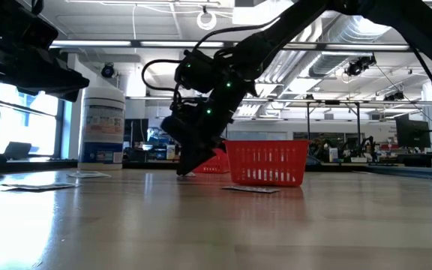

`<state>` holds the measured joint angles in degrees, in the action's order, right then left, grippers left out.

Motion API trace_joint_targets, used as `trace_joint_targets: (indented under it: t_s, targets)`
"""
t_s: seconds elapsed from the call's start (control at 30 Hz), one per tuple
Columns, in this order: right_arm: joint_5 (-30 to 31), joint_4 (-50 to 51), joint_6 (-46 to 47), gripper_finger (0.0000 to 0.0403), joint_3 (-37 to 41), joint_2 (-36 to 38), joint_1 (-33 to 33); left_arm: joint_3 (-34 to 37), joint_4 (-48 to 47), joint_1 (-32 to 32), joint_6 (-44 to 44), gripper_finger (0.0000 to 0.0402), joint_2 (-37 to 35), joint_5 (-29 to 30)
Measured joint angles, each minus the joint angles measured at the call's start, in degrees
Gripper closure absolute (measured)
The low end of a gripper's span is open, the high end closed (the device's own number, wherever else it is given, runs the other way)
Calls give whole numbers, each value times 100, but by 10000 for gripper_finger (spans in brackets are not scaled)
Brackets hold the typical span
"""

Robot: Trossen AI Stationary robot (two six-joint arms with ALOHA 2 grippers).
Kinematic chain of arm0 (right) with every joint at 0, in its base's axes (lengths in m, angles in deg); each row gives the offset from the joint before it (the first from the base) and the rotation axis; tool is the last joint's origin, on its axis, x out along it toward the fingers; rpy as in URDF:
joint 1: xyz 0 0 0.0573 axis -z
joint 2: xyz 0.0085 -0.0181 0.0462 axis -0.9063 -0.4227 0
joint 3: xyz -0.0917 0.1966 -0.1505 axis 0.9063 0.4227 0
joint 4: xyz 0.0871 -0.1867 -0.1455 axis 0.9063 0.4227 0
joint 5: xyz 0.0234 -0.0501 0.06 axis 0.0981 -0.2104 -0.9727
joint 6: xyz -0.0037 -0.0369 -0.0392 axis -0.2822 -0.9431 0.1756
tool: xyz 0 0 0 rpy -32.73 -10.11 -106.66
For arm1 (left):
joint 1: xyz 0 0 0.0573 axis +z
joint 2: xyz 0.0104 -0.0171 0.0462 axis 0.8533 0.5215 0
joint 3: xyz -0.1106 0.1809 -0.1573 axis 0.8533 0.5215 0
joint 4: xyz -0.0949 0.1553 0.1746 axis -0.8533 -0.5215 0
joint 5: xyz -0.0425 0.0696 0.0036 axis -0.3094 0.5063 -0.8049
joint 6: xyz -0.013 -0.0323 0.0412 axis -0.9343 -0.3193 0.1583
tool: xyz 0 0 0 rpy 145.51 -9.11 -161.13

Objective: Pick & Place First Aid Supplies
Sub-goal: Put the white ointment pack into the top red bin

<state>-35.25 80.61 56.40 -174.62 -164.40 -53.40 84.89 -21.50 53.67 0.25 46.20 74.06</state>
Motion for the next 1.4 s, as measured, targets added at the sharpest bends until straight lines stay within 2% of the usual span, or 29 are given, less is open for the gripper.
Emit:
trace_joint_targets:
  t_s: [0.33, 0.8, 0.97, 1.4]
  targets:
    - [6, 111, -2, 318, -258, -31, -16, 0, 0, 1, 0, 380, 1, 0]
    - [1028, 309, 22, 316, -274, 254, -352, 0, 0, 1, 0, 380, -1, 1]
    - [785, 381, 40, 306, -233, 211, -346, 0, 0, 1, 0, 380, -1, 0]
    - [639, 156, 393, 266, 82, 198, -217, 0, 0, 1, 0, 380, -1, 0]
